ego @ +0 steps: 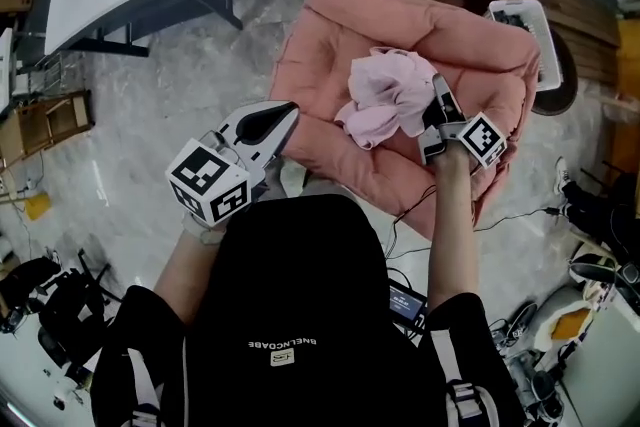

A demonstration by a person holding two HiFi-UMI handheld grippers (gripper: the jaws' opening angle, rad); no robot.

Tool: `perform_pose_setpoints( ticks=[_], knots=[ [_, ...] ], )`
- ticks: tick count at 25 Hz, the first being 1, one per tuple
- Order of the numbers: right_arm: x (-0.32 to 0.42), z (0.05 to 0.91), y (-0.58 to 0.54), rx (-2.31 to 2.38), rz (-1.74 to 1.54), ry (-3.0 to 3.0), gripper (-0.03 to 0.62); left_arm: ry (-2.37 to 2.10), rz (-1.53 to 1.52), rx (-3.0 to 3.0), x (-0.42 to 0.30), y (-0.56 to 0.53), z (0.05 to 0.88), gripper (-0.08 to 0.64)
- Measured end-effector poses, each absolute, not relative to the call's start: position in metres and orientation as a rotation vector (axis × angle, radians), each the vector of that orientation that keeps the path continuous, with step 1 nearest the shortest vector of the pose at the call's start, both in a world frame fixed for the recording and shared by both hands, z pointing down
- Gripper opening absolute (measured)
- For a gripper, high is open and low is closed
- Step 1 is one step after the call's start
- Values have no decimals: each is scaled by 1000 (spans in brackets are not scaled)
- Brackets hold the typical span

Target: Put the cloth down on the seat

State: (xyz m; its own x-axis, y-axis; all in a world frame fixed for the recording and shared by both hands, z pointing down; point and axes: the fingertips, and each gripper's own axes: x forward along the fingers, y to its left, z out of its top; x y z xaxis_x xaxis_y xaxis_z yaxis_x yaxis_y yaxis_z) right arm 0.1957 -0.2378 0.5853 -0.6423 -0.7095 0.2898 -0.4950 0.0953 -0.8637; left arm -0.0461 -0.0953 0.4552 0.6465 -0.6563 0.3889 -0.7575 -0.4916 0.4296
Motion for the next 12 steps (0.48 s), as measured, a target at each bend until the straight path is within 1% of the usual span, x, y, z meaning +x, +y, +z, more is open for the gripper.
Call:
perform_pose_setpoints(
  ticks=[12],
  knots=[
    [188, 722, -218, -1350, -1847, 2197, 25, -1173, 229, 2162, -58, -68, 496, 15]
  ],
)
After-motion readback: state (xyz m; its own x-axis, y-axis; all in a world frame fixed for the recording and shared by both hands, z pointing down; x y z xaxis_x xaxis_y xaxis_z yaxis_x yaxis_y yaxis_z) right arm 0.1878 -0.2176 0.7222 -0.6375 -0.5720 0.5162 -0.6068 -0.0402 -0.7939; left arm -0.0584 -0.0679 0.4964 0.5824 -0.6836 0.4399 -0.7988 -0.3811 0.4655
